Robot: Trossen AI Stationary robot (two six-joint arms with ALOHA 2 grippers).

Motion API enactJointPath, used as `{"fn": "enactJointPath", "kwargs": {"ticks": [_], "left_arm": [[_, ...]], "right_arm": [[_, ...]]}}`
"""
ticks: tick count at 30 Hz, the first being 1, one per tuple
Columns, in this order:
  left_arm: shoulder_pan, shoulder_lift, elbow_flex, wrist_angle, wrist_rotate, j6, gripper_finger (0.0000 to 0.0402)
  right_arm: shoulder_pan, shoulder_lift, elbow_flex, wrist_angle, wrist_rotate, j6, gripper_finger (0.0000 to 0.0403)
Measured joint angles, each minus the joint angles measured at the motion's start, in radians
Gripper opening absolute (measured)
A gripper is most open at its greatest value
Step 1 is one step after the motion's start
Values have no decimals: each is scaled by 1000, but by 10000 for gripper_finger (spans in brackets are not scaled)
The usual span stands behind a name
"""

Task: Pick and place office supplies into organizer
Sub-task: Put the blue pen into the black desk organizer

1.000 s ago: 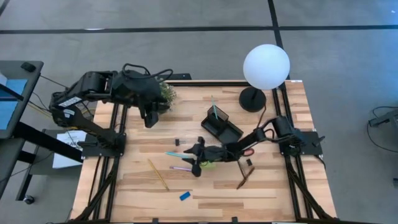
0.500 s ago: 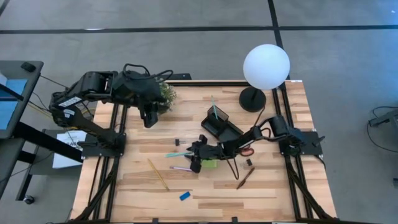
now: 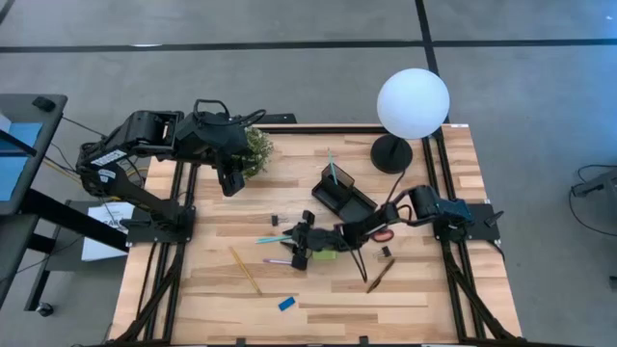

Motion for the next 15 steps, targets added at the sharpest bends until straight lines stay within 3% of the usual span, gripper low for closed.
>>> {"fn": "enactJointPath", "kwargs": {"ticks": [7,15], "left_arm": [[0,0,0,1,0,-11,128],[0,0,0,11,-28,-27,128]], "right_arm": [[-7,0,-1,11,-38,-54,97],[0,23,-2,68,-47,23,37]]}}
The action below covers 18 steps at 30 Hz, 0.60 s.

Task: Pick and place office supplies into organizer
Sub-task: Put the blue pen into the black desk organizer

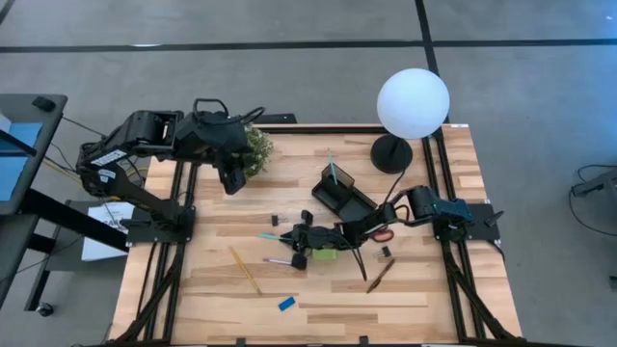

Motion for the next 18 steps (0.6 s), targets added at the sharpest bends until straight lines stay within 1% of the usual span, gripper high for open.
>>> {"fn": "enactJointPath", "kwargs": {"ticks": [2,6,10,14,18], "left_arm": [[0,0,0,8,0,-1,128],[0,0,0,18,-1,-27,128],[0,0,0,20,-1,-31,128],[0,0,0,25,-1,-31,128],[0,0,0,33,-1,-30,128]], "right_arm": [[0,-14,0,-18,-1,63,20],[-8,-99,4,-213,-44,192,20],[-12,-208,-14,-312,-78,193,27],[-7,-362,-8,-447,-122,189,14],[-6,-505,-10,-660,-90,188,14]]}}
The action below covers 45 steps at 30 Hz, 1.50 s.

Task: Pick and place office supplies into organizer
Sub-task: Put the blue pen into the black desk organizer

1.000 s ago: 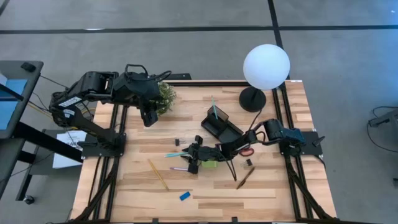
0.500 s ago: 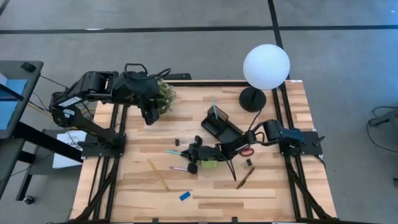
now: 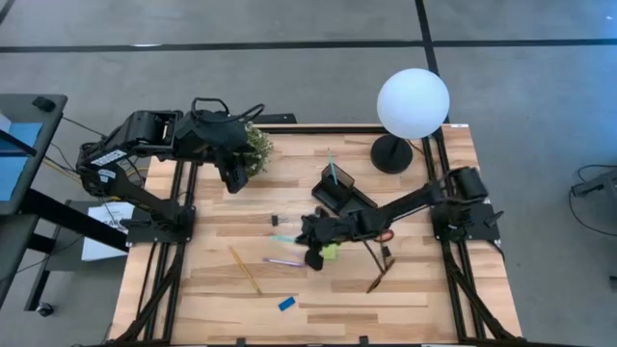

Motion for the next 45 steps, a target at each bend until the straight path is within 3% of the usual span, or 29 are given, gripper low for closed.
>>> {"fn": "enactJointPath", "kwargs": {"ticks": [11,18,23,30,45], "left_arm": [[0,0,0,3,0,1,128],[0,0,0,29,0,4,128],[0,0,0,65,0,28,128],[0,0,0,81,-8,35,128],[0,0,0,70,-34,57,128]], "right_arm": [[-46,-428,3,-661,163,121,15],[-201,-603,69,-950,149,192,21],[-347,-577,143,-1061,-27,205,18],[-441,-463,194,-1121,-149,173,20],[-418,-214,291,-1188,-148,127,38]]}}
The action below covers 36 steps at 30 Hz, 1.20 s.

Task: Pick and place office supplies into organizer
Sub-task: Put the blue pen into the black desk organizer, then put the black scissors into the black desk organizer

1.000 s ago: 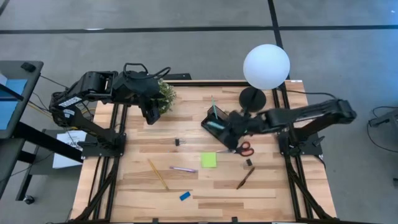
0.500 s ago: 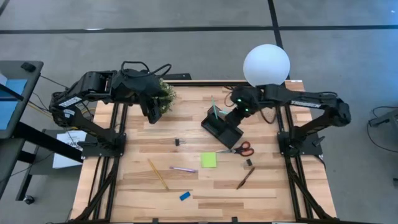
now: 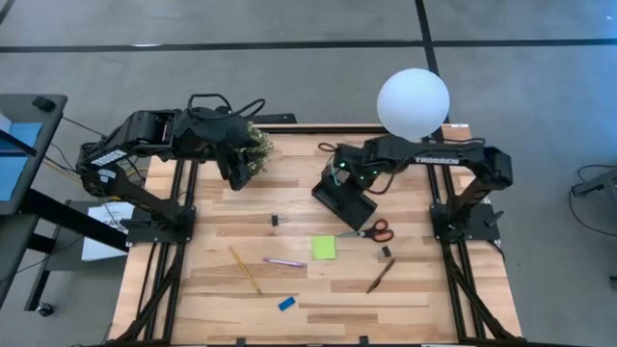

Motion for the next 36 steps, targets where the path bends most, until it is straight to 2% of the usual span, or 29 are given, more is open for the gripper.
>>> {"fn": "enactJointPath", "kwargs": {"ticks": [13,22,27,29,34,36], "left_arm": [[0,0,0,-1,0,0,128],[0,0,-3,2,0,-17,128],[0,9,-10,-13,33,-63,128],[-1,18,-10,-25,59,-76,128],[-2,36,-10,-31,94,-108,128],[-4,39,-10,-34,96,-121,128]], "right_arm": [[16,96,10,-11,3,0,111],[68,14,43,-47,-7,59,97],[164,-73,87,-41,-98,173,82],[227,-106,87,-14,-102,191,79],[427,-131,67,-17,25,188,77],[496,-120,34,-51,32,188,77]]}}
